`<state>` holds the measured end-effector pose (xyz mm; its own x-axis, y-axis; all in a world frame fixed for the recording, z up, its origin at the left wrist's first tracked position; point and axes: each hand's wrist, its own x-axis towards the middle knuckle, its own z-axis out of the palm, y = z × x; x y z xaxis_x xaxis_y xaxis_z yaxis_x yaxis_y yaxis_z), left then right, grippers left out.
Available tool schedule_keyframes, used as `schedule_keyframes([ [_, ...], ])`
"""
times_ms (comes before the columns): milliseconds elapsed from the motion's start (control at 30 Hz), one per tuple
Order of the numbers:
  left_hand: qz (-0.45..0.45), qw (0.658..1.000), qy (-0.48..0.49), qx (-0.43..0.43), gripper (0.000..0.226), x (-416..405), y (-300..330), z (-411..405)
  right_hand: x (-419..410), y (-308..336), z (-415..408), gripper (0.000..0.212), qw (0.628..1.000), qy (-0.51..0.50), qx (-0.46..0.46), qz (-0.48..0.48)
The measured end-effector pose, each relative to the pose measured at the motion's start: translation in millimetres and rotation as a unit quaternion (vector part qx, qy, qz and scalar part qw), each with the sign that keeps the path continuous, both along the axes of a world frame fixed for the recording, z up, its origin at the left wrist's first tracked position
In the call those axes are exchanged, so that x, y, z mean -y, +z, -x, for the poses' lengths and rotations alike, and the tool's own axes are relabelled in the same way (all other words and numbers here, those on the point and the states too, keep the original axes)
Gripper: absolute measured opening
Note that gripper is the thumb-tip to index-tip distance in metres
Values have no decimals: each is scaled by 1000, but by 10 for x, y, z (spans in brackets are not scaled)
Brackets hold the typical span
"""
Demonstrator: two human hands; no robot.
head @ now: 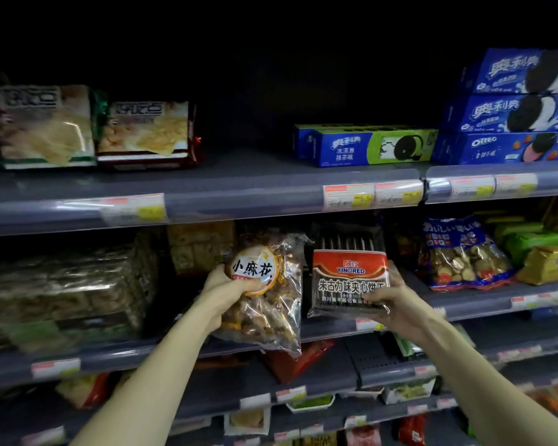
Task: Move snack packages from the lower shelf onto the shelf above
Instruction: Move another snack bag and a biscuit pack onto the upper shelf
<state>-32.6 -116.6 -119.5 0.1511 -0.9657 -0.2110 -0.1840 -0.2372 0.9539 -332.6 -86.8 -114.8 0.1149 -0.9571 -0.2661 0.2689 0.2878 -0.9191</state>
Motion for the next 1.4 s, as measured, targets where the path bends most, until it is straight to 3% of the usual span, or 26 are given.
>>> schedule_keyframes([
  [133,27,1000,8,3,81,-343,129,-566,-246,73,-648,40,1000,19,12,-2],
  [233,48,999,17,15,68,-601,234,-1042,-418,104,-1111,43,999,43,20,14],
  [400,78,996,20,33,64,-1000,383,-1700,-637,105,-1704,92,996,80,8,28],
  [467,88,995,15,38,66,-1183,458,-1898,-715,179,-1880,87,994,102,-1,34],
  [633,124,992,34,13,107,-1676,609,-2302,-847,437,-2252,97,984,163,-40,57],
  [900,171,980,106,-1,112,-2149,954,-2881,-886,918,-2988,94,961,217,-65,157],
  [1100,242,957,158,32,101,-2173,1375,-3373,-813,1357,-3577,70,951,209,-67,218],
  [1233,285,941,181,14,56,-2066,1545,-3745,-784,1573,-3991,68,953,177,-59,238],
  [1300,297,936,187,15,53,-1992,1625,-3975,-765,1677,-4222,78,953,157,-51,255],
  [1400,313,929,198,21,55,-1901,1785,-4317,-691,1876,-4553,58,956,121,-39,265],
])
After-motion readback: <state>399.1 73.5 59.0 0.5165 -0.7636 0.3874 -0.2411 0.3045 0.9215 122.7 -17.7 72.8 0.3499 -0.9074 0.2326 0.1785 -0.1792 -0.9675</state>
